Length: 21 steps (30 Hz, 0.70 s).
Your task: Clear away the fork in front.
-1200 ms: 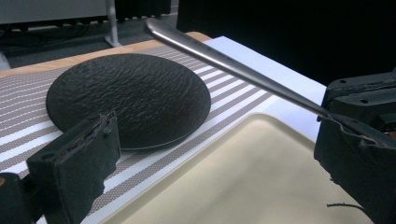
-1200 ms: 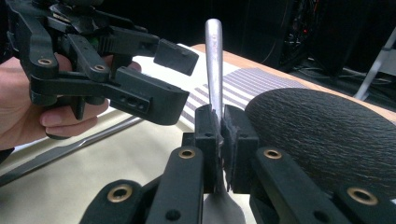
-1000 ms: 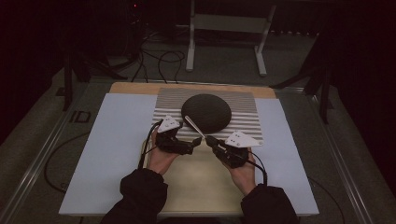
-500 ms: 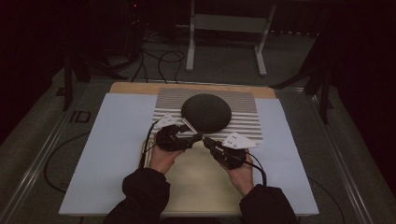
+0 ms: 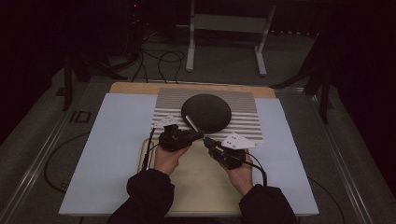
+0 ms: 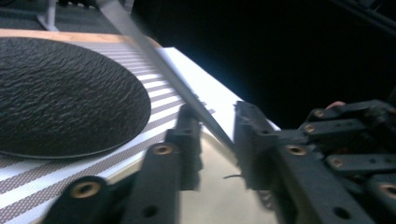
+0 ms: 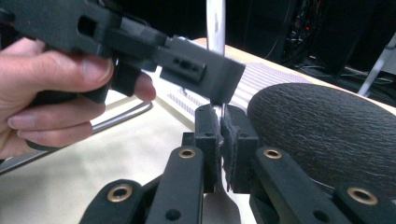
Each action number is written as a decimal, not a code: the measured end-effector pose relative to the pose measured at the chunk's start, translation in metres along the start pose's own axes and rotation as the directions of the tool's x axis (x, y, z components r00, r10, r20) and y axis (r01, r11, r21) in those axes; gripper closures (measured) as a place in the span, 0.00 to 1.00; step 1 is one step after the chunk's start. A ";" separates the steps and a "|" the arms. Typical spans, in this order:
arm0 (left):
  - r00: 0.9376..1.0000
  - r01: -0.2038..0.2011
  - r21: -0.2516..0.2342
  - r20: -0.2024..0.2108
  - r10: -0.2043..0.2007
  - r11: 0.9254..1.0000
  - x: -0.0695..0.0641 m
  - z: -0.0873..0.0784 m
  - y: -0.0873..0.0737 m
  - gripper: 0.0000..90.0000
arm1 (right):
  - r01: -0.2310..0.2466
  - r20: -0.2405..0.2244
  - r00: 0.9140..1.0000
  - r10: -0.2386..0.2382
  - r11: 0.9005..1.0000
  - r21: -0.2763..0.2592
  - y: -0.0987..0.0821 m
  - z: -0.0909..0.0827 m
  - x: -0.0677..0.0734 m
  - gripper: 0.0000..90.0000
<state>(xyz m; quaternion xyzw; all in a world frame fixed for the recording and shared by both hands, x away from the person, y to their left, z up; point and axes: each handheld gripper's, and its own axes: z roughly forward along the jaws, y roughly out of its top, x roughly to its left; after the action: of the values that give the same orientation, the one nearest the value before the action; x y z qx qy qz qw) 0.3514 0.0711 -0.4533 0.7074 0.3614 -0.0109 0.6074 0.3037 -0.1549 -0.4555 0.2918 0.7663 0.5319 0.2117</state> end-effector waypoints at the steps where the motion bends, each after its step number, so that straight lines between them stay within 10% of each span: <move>1: 1.000 0.006 -0.004 0.016 -0.005 1.000 0.000 0.000 0.000 0.90 | 0.002 -0.001 1.000 -0.002 1.000 0.001 -0.001 0.001 0.000 0.95; 4: 1.000 -0.015 0.011 -0.011 0.015 1.000 -0.003 0.001 -0.001 0.95 | -0.010 -0.013 1.000 0.010 1.000 0.015 -0.001 0.004 0.000 1.00; 21: 0.994 -0.036 0.034 -0.104 0.040 0.999 0.003 -0.014 0.001 0.97 | -0.063 -0.038 0.997 0.065 0.996 0.059 -0.004 0.007 -0.013 0.50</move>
<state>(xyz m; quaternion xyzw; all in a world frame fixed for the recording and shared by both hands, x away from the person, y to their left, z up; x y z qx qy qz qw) 0.3478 0.0843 -0.4504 0.7234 0.3791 0.0319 0.5761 0.3164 -0.1599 -0.4613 0.3116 0.7755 0.5218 0.1708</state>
